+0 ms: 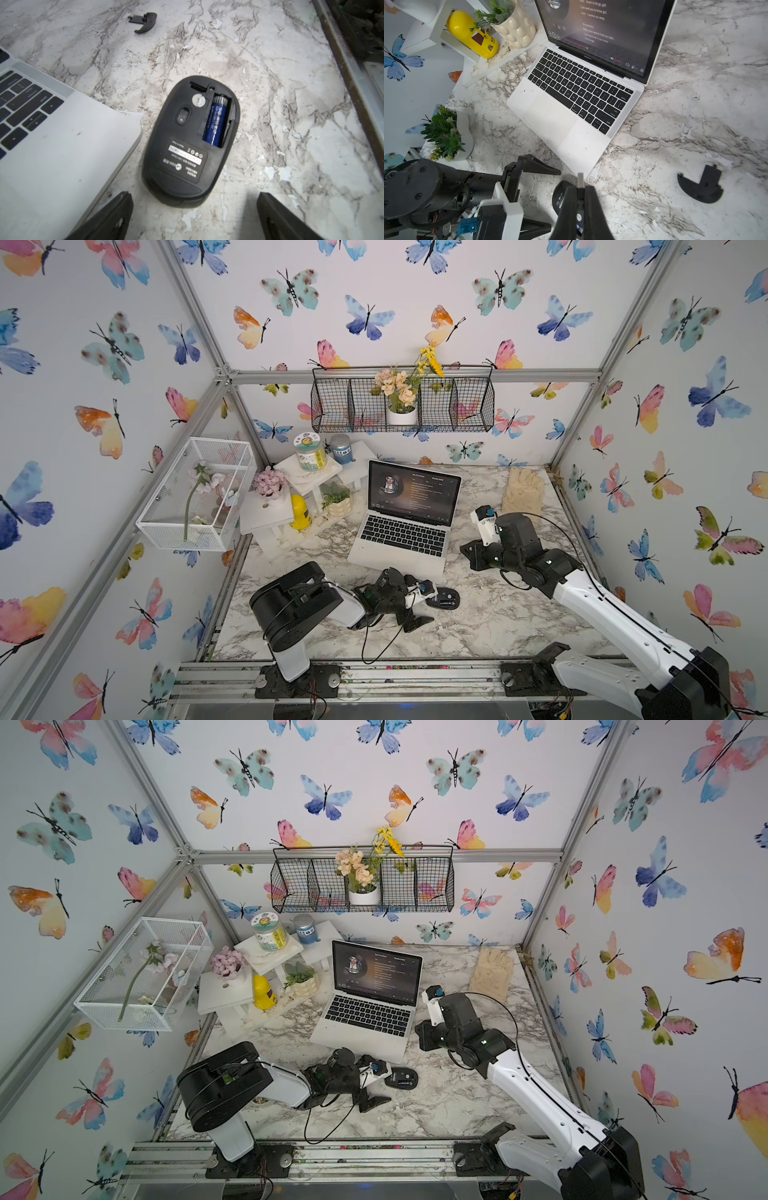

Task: Remove the wireless mouse receiver from the laptop
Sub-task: Pick up the mouse from the center of the board.

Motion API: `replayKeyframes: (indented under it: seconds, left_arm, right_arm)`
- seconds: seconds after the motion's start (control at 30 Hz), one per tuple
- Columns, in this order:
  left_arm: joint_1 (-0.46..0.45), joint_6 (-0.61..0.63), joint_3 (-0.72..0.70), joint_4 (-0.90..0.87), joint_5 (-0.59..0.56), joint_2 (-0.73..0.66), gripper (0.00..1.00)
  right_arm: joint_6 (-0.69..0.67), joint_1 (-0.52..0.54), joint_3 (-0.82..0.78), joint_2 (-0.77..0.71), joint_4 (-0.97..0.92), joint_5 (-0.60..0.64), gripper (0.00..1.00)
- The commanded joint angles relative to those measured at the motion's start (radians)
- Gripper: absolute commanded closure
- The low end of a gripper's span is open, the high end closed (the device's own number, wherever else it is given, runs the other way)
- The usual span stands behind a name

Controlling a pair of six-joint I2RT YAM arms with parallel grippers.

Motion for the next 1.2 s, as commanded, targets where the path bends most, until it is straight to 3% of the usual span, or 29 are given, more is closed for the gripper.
replayKeyframes:
  seconds: [0.0, 0.2, 0.47, 0.63, 0.83, 0.93, 1.17]
  left_arm:
    - [0.016, 0.004, -0.051, 0.227, 0.039, 0.068, 0.01]
    - [0.071, 0.011, -0.058, 0.363, 0.161, 0.150, 0.01]
    - [0.077, 0.110, 0.037, 0.265, 0.270, 0.221, 0.07]
    - [0.077, 0.140, 0.079, 0.243, 0.296, 0.274, 0.10]
    - [0.077, 0.167, 0.089, 0.207, 0.324, 0.288, 0.24]
    - [0.077, 0.177, 0.081, 0.192, 0.327, 0.291, 0.31]
    - [0.077, 0.164, 0.069, 0.227, 0.316, 0.301, 0.34]
  right_arm:
    - [0.003, -0.006, -0.027, -0.024, 0.036, -0.004, 0.98]
    - [0.004, -0.007, -0.049, -0.024, 0.032, -0.023, 0.98]
    - [0.041, -0.008, -0.091, -0.003, 0.041, -0.092, 0.98]
    - [0.080, -0.008, -0.126, 0.000, 0.057, -0.141, 0.98]
    - [0.095, -0.008, -0.150, 0.003, 0.049, -0.143, 0.98]
    - [0.104, -0.007, -0.149, 0.000, 0.018, -0.126, 0.98]
    - [0.152, -0.007, -0.134, 0.045, -0.139, -0.040, 0.98]
